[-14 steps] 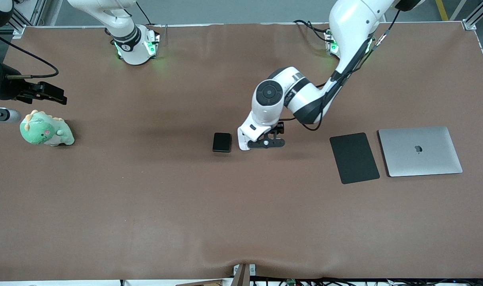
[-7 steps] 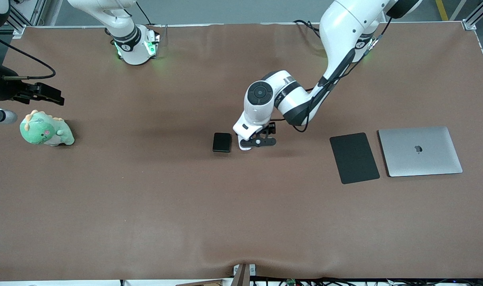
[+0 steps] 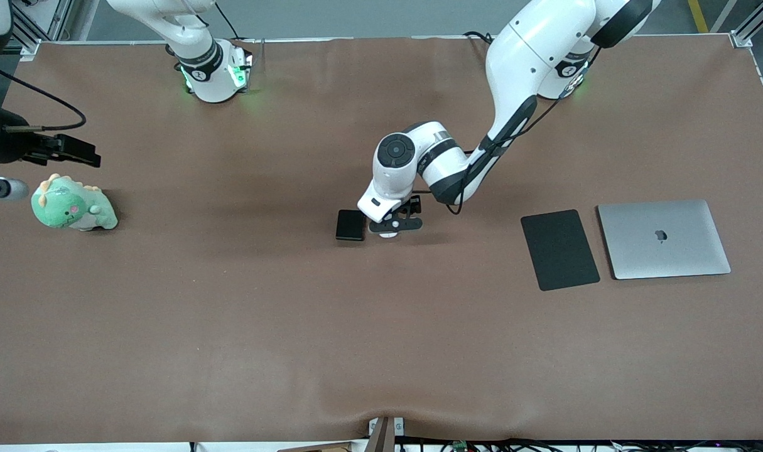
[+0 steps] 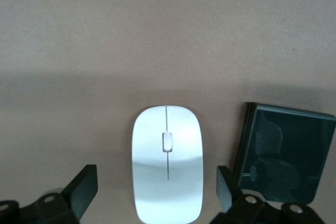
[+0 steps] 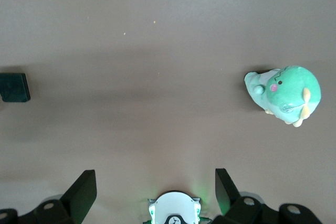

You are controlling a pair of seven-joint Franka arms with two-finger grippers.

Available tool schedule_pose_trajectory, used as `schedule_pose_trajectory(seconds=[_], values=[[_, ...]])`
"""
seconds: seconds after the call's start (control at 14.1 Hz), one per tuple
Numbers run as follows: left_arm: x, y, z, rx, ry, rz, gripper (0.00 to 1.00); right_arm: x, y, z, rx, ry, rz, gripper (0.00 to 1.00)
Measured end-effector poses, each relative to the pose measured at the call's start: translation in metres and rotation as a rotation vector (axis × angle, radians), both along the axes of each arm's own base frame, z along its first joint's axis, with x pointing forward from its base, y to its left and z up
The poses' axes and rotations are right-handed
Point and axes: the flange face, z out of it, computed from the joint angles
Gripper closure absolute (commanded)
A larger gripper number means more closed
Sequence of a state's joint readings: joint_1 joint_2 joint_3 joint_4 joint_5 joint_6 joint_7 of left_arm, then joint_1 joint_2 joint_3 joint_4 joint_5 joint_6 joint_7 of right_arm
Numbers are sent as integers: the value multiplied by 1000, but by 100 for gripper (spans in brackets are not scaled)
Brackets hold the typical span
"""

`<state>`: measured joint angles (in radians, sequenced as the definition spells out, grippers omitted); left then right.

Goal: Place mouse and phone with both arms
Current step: 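Grasp the white mouse with the left gripper while the right gripper reaches out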

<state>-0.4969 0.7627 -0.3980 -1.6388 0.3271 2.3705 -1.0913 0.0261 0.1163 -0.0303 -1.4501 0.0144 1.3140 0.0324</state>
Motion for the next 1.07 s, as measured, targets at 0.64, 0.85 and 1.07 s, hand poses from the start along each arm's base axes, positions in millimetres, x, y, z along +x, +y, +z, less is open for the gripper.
schedule_pose_trajectory(seconds=[0.64,0.85,1.07], values=[[-6,-4,-29,14,-18,-9,68,9,22,-59,68,112,25,0],[-4,-3,-29,16,-21,-7,99,9,36,-66,108,122,33,0],[-2,-3,-28,16,-24,-4,100,9,65,-69,112,111,32,0]])
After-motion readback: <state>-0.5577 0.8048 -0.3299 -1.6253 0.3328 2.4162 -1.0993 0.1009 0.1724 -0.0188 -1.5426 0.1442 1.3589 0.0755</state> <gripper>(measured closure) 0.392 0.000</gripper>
